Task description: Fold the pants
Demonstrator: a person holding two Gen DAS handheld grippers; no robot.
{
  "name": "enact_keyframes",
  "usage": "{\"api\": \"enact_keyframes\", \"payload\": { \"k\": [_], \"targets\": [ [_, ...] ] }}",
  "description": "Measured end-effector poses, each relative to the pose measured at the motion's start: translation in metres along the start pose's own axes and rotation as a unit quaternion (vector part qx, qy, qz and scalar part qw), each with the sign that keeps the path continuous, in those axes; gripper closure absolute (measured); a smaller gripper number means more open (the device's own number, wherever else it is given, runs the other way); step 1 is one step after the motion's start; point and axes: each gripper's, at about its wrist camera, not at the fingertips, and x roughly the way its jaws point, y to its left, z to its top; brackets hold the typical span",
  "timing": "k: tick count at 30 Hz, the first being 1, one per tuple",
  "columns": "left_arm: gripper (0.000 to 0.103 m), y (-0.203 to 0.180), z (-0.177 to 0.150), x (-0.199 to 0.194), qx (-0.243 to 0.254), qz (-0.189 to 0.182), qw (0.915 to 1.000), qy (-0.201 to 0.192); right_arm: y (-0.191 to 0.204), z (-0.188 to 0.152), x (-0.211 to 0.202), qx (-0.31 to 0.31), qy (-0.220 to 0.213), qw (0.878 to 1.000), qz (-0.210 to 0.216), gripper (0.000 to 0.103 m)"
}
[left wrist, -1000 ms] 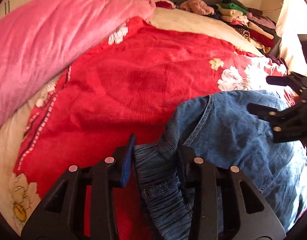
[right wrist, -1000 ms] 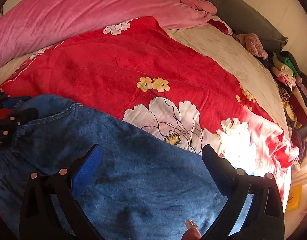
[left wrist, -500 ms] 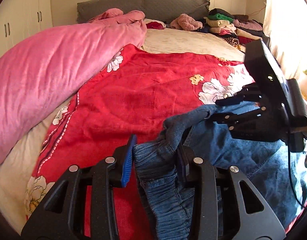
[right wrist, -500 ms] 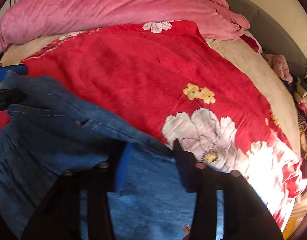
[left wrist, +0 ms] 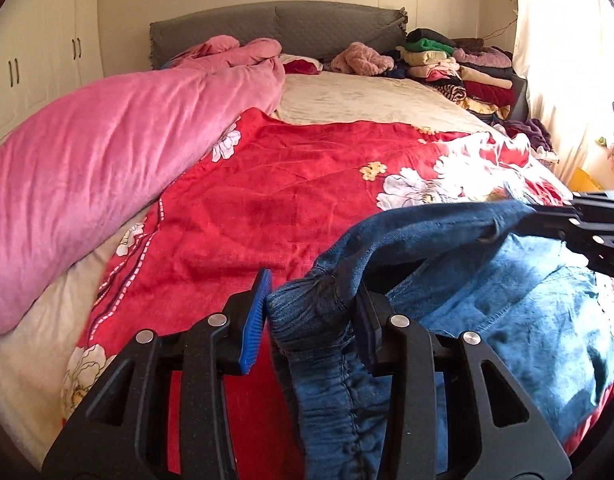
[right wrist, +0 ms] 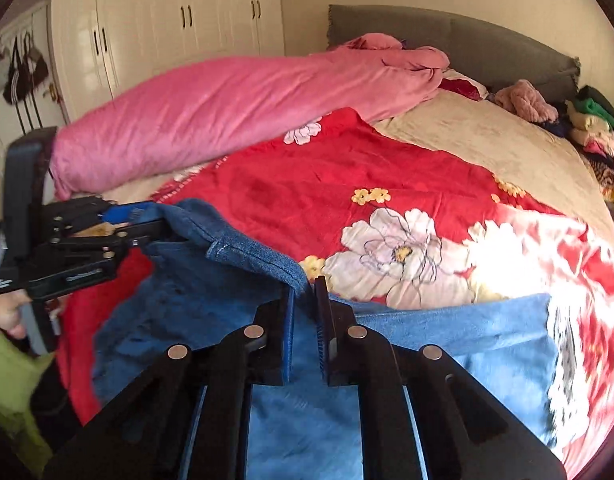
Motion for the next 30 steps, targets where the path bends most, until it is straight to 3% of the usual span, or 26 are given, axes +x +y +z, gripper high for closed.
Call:
{"api": "enact_keyframes", "payload": {
  "k": [9, 13, 20, 26, 30],
  "targets": [
    [0.07, -0.001, -0.028, -0.039, 0.017, -0.02, 0.9996, 0.01, 0.05, -0.057, -0.049, 0.012, 0.014, 0.999, 0.043, 0.096],
    [0.07, 0.001, -0.049, -0.047, 0.02, -0.021, 0.9988, 0.039, 0.075, -0.083, -0.054, 0.016, 0.031, 0.997, 0.07, 0.096],
    [0.066, 0.009, -0.086, -0.042, 0.012, -0.027, 0.9945, 0.101, 0.107, -0.12, -0.042, -0.001, 0.085, 0.993, 0.08, 0.096],
    [0.063, 0.02, -0.095, -0.065, -0.001, -0.033, 0.9942, 0.103, 0.112, -0.136, -0.043, -0.017, 0.105, 0.992, 0.065, 0.096],
    [0.063, 0.024, -0.087, -0.091, -0.02, -0.044, 0.9961, 0.074, 0.11, -0.146, -0.038, -0.018, 0.114, 0.991, 0.063, 0.096]
  ]
}}
